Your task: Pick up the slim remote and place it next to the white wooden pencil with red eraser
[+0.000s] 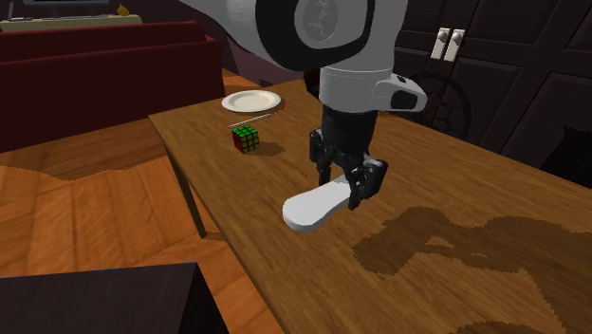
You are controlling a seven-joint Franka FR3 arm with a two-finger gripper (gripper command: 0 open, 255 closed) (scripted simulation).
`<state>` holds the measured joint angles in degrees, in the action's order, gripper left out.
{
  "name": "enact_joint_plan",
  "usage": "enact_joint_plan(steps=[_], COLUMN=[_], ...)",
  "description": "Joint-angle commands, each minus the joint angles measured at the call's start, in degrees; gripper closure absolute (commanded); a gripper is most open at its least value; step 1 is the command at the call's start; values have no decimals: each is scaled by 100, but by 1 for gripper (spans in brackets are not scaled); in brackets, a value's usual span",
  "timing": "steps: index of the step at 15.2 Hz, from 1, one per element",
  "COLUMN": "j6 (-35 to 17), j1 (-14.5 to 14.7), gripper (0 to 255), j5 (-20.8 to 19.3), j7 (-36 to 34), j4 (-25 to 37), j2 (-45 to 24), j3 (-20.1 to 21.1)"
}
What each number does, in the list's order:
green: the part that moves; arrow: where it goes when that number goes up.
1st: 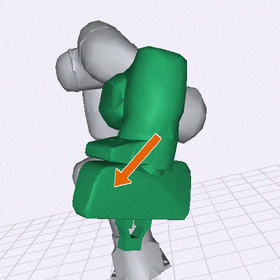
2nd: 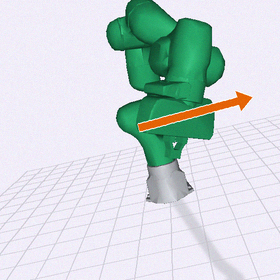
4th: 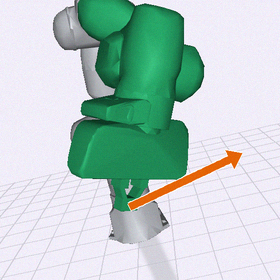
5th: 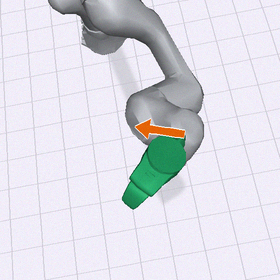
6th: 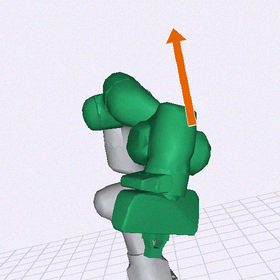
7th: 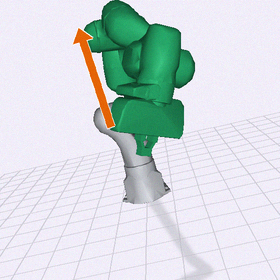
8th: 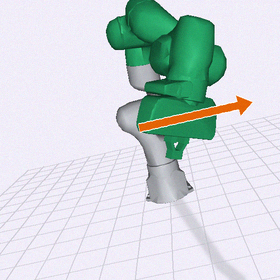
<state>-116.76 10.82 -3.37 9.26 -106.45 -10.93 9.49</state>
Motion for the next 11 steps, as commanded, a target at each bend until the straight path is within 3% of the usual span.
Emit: enact_joint_plan(steps=[1,11], j6=[-63,-216], j1=[114,776], gripper=[255,255], j5=[16,120], j7=[-207,-1403], j4=[-238,-1034], j2=[175,799], j3=[87,653])
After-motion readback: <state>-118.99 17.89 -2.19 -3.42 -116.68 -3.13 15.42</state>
